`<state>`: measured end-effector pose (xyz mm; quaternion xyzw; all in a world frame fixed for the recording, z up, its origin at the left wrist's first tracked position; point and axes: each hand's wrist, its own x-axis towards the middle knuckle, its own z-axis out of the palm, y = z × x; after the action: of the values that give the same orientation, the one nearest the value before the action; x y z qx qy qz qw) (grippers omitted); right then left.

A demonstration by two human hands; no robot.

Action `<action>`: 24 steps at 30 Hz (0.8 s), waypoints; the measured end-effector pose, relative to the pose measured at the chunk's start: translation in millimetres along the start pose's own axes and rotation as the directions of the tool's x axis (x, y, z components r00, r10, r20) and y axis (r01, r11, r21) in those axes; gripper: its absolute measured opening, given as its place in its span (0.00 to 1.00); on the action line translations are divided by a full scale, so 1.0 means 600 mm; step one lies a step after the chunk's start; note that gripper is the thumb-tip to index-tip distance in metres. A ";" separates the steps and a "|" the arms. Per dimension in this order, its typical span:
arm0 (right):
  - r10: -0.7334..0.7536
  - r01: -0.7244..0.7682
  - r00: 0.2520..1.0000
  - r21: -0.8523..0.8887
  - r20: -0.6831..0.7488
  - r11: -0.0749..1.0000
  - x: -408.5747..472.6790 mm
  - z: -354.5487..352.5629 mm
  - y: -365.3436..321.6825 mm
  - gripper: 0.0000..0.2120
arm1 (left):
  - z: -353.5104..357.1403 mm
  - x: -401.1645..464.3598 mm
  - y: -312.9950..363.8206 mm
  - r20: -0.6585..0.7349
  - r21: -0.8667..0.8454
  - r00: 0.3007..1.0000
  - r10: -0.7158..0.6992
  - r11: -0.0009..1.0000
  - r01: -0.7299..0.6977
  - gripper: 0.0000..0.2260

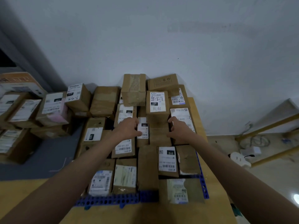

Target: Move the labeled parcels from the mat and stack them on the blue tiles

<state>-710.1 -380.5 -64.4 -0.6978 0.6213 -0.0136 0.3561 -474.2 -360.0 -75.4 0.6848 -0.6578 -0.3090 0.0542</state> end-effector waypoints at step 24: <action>-0.281 0.311 0.935 -0.120 0.216 0.943 -0.212 0.154 -0.227 0.28 | -0.045 -0.366 -0.222 -0.106 0.025 0.986 -0.130 0.991 0.134 0.28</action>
<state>-579.7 -227.8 -9.4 -0.8067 0.4700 0.0491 0.3549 -333.2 -146.5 -40.5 0.7429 -0.6120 -0.2652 0.0570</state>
